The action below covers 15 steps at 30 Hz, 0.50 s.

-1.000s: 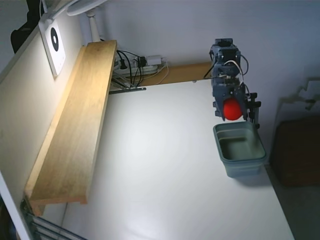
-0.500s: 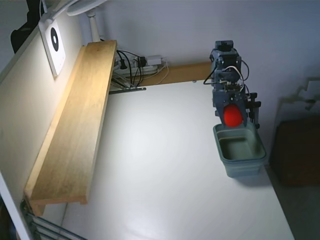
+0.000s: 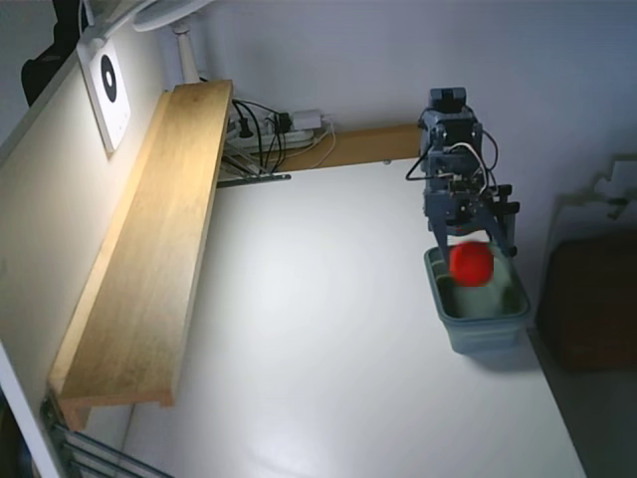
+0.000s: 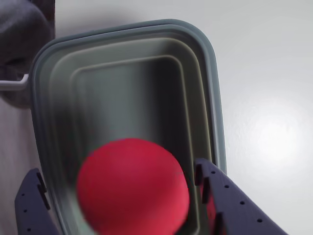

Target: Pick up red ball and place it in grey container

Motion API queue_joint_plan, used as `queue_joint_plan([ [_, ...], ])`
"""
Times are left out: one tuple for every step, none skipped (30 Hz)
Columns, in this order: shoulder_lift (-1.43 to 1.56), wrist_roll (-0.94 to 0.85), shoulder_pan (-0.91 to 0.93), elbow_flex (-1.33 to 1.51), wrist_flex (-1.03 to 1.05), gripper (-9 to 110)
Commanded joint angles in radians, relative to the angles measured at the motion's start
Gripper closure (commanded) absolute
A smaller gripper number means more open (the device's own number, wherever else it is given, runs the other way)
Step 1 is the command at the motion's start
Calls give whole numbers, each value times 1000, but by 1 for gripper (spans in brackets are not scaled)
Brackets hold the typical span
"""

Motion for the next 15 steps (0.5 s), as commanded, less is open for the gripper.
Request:
queue_joint_plan([
  [19, 3, -20, -50, 15, 63],
  [19, 3, -20, -50, 15, 63],
  [19, 3, -20, -50, 15, 63],
  [19, 3, -20, -50, 15, 63],
  [19, 3, -20, -50, 15, 63],
  [19, 3, -20, -50, 15, 63],
  [19, 3, -20, -50, 15, 63],
  [20, 3, -19, -50, 15, 63],
  [21, 3, -18, -49, 15, 63],
  [22, 3, -15, -48, 16, 64],
  [23, 3, -12, -48, 17, 64],
  [26, 3, -6, -46, 18, 64],
  [29, 3, 1, -45, 19, 64],
  [33, 3, 8, -43, 20, 64],
  [36, 3, 14, -41, 22, 64],
])
